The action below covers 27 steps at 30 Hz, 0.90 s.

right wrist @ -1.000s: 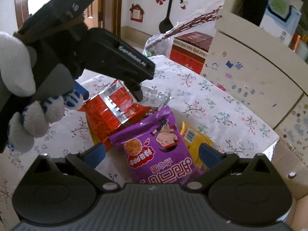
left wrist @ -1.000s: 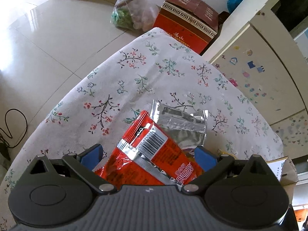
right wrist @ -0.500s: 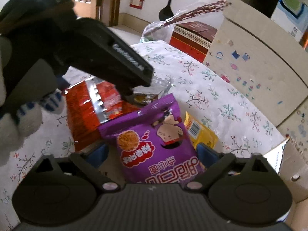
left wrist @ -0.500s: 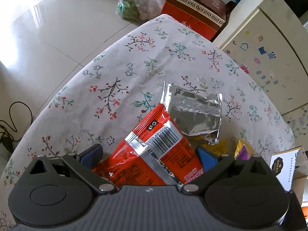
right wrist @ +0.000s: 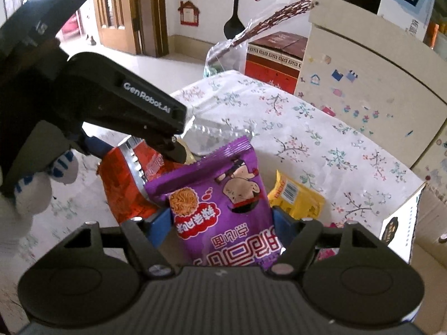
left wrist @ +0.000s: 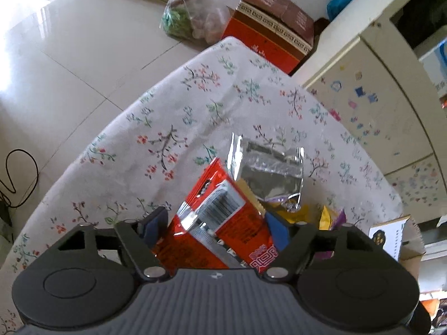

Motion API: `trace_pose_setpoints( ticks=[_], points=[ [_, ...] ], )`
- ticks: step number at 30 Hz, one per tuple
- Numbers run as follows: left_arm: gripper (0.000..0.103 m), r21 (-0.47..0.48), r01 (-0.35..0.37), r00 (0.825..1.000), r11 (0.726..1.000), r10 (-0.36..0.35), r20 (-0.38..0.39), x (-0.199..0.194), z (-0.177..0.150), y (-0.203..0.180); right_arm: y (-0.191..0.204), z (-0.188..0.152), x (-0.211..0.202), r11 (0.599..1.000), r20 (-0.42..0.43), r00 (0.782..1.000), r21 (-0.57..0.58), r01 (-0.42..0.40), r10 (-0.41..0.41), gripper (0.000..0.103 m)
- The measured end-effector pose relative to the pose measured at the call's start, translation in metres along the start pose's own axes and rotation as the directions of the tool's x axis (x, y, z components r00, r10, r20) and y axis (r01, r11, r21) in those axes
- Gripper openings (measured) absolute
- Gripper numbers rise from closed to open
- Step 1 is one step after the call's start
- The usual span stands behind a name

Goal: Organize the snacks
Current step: 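Lift the red packet with the left gripper while the right gripper lifts the purple packet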

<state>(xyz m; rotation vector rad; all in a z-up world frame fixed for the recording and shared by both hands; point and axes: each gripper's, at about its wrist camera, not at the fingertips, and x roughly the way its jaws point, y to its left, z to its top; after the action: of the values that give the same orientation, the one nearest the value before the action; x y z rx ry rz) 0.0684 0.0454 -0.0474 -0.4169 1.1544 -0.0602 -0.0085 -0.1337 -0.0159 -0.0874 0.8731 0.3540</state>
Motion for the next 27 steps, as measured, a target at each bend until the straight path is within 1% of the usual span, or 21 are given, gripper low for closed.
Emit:
trace_pose_setpoints(
  ticks=[3, 6, 8, 9, 10, 11, 12, 13, 15, 17, 19, 21, 24, 27],
  points=[
    [0.072, -0.021, 0.022, 1.000, 1.000, -0.022, 0.006, -0.007, 0.002, 0.005, 0.000, 0.002, -0.002, 1.000, -0.001, 1.000, 0.007, 0.009, -0.009, 0.076],
    [0.072, -0.037, 0.050, 0.999, 0.998, -0.050, 0.004, -0.011, 0.002, 0.007, -0.003, 0.002, -0.003, 0.999, -0.009, 1.000, 0.045, 0.007, -0.006, 0.076],
    [0.072, -0.023, 0.049, 0.999, 0.999, -0.049, 0.009, -0.011, 0.001, 0.006, -0.004, 0.001, -0.003, 0.998, -0.015, 1.000, 0.055, 0.005, -0.004, 0.076],
    [0.074, -0.019, 0.050, 0.999, 0.999, -0.050, 0.010, -0.010, 0.001, 0.005, -0.004, 0.001, -0.002, 0.998, -0.020, 1.000, 0.055, 0.007, -0.006, 0.076],
    [0.080, -0.025, 0.055, 0.998, 0.998, -0.054, 0.007, -0.009, 0.000, 0.006, -0.005, 0.001, -0.002, 0.998, -0.025, 1.000, 0.057, 0.009, -0.008, 0.076],
    [0.084, -0.035, 0.061, 0.998, 0.998, -0.061, 0.002, -0.008, 0.000, 0.008, -0.005, 0.000, -0.001, 0.998, -0.031, 0.999, 0.062, 0.008, -0.006, 0.076],
    [0.087, -0.043, 0.071, 0.997, 0.997, -0.071, 0.001, -0.008, -0.001, 0.009, -0.007, 0.000, 0.000, 0.998, -0.038, 0.999, 0.069, 0.006, -0.003, 0.076],
    [0.087, -0.038, 0.079, 0.997, 0.996, -0.079, 0.007, -0.009, -0.001, 0.009, -0.009, -0.001, 0.000, 0.997, -0.047, 0.999, 0.075, 0.008, -0.005, 0.076],
    [0.090, 0.027, 0.075, 0.997, 0.997, -0.076, 0.031, -0.014, -0.002, 0.004, -0.012, -0.001, 0.001, 0.997, -0.058, 0.998, 0.079, 0.022, -0.018, 0.076],
    [0.094, 0.128, 0.043, 0.996, 0.991, -0.052, 0.074, -0.020, -0.004, -0.004, -0.015, -0.001, 0.000, 0.996, -0.057, 0.998, 0.085, 0.028, -0.023, 0.076],
    [0.099, 0.233, 0.002, 0.993, 0.972, -0.030, 0.115, -0.024, -0.007, -0.010, -0.019, 0.001, -0.005, 0.995, -0.046, 0.999, 0.101, 0.025, -0.021, 0.076],
    [0.099, 0.293, 0.004, 0.994, 0.956, -0.036, 0.103, -0.022, -0.011, -0.011, -0.025, 0.004, -0.012, 0.992, -0.023, 1.000, 0.125, 0.024, -0.021, 0.076],
    [0.099, 0.319, 0.021, 0.996, 0.947, -0.047, 0.074, -0.021, -0.017, -0.007, -0.034, 0.006, -0.020, 0.985, 0.002, 1.000, 0.169, 0.027, -0.028, 0.076],
    [0.099, 0.349, 0.016, 0.997, 0.937, -0.042, 0.067, -0.018, -0.024, -0.009, -0.044, 0.008, -0.023, 0.972, 0.013, 1.000, 0.233, 0.017, -0.020, 0.076]
  ],
)
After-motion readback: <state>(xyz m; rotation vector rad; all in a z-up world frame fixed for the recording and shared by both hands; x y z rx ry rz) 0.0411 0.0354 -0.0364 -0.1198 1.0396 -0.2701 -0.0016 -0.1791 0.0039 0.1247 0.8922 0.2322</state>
